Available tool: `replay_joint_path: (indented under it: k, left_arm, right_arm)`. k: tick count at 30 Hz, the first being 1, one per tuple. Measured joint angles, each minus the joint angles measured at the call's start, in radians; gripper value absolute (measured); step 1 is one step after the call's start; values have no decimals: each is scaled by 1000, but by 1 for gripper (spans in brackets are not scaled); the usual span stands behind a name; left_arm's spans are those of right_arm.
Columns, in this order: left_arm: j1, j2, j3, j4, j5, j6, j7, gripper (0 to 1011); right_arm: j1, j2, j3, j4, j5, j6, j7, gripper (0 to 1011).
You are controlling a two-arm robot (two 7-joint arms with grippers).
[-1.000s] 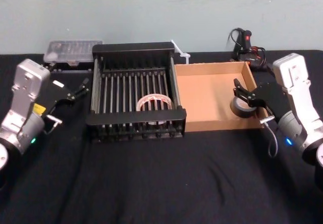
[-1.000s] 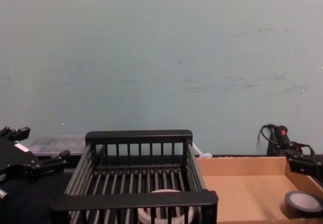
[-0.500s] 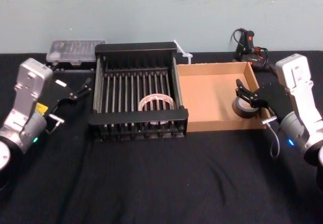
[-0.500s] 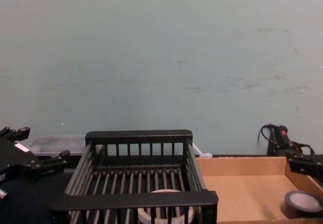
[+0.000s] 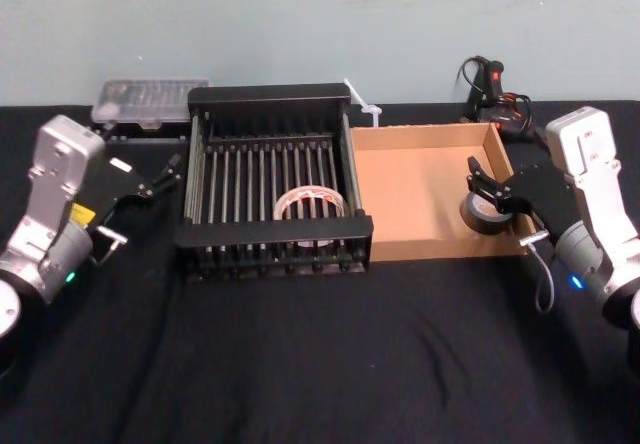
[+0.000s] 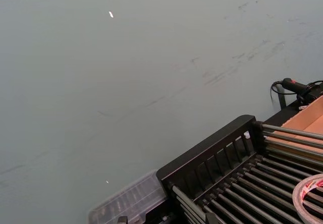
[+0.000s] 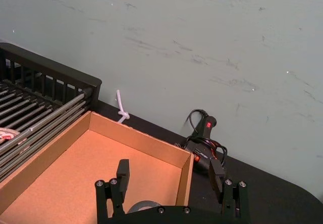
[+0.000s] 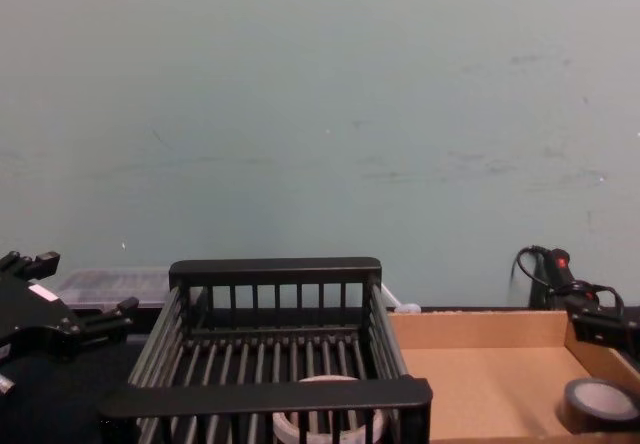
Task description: Pick up the white tape and place it into the black box , Pick up the silver tape and place it into the brown box.
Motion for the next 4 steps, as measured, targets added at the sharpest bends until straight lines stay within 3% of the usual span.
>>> replay_joint_path:
  k: [4]
  left_arm:
    - [0,0,0,0,0,0,0,1002]
  right_arm:
    - [0,0,0,0,0,0,0,1002]
